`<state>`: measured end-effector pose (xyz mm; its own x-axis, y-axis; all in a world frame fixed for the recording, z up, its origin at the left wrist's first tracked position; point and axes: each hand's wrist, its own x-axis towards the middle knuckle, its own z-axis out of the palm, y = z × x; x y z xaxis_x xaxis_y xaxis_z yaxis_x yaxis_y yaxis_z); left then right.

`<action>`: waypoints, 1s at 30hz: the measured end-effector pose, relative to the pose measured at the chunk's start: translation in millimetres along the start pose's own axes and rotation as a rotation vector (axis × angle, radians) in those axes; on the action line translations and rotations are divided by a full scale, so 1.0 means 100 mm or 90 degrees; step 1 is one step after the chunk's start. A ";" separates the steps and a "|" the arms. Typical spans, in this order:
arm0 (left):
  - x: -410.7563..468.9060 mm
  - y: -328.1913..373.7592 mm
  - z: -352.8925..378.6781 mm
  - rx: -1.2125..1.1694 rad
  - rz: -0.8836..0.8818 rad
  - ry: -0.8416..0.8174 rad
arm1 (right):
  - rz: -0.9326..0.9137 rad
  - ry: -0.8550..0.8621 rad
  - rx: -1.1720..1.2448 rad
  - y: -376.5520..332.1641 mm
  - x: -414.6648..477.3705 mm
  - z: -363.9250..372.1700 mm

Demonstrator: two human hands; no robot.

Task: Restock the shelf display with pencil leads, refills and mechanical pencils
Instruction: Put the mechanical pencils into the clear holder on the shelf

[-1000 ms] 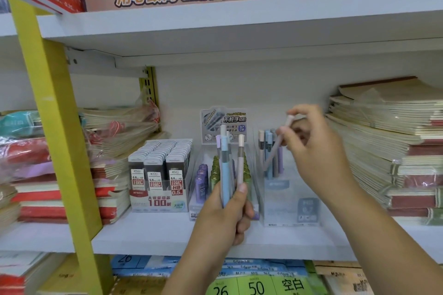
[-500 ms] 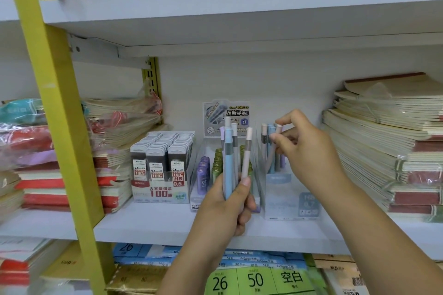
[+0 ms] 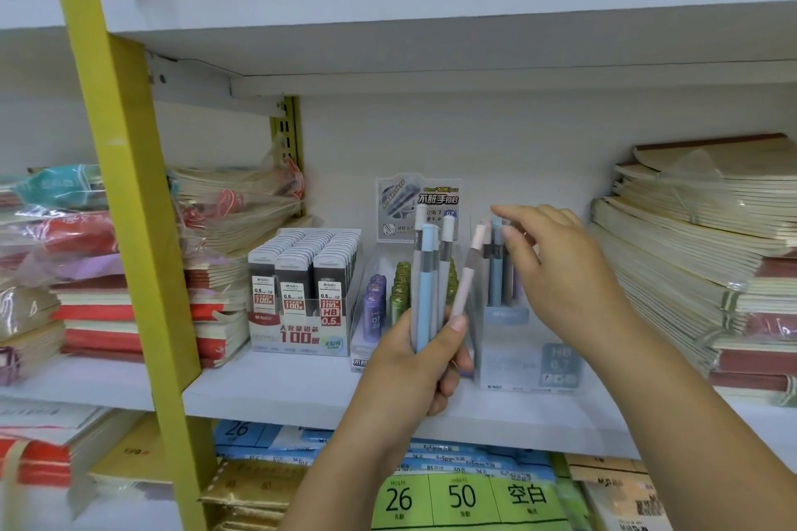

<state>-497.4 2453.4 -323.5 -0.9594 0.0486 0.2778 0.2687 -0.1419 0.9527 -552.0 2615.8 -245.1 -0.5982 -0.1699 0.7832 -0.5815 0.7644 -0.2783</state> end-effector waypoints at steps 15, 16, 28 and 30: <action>-0.04 0.09 0.07 0.036 -0.004 0.076 | 0.005 0.281 0.440 -0.06 -0.07 -0.36; -0.04 0.09 0.07 0.038 -0.010 0.078 | 0.000 0.241 0.390 -0.03 -0.07 -0.34; -0.02 0.05 0.03 0.057 -0.031 0.071 | 0.029 -0.045 0.148 0.08 -0.11 0.00; -0.01 0.04 0.02 0.038 -0.028 0.077 | 0.030 -0.045 0.139 0.08 -0.09 0.00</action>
<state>-495.4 2455.3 -319.7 -0.9728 -0.0662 0.2222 0.2273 -0.0828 0.9703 -551.8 2623.5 -254.4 -0.6607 -0.1860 0.7273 -0.6525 0.6213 -0.4338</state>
